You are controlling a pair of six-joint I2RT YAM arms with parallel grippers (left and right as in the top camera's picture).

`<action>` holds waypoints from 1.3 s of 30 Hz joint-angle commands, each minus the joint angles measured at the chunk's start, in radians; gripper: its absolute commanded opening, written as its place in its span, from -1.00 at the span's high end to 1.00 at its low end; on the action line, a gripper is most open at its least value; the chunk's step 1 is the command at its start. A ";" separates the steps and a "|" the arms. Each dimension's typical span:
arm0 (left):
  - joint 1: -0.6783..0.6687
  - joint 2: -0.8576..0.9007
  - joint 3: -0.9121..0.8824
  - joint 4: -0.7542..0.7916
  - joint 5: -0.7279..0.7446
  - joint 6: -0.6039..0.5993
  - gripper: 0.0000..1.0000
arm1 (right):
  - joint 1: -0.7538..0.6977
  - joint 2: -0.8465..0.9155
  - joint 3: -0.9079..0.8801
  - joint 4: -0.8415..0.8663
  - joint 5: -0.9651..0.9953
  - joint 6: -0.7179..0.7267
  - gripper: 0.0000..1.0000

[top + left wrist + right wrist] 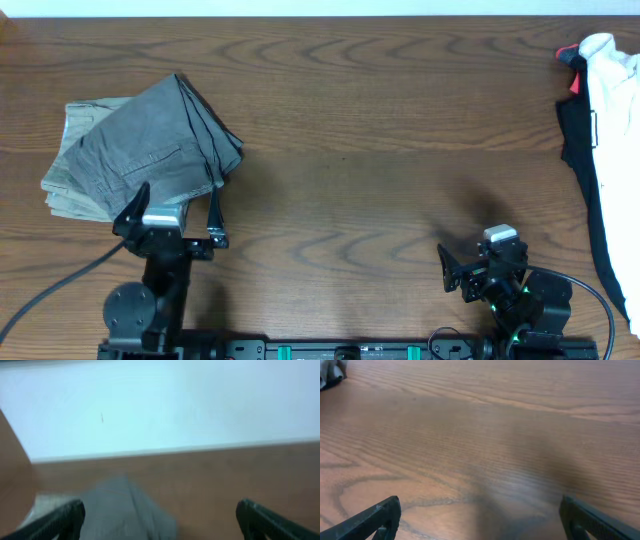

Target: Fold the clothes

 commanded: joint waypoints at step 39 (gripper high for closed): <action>0.000 -0.185 -0.395 0.063 0.032 0.010 -0.96 | 0.009 -0.006 -0.002 0.000 -0.010 -0.007 -0.99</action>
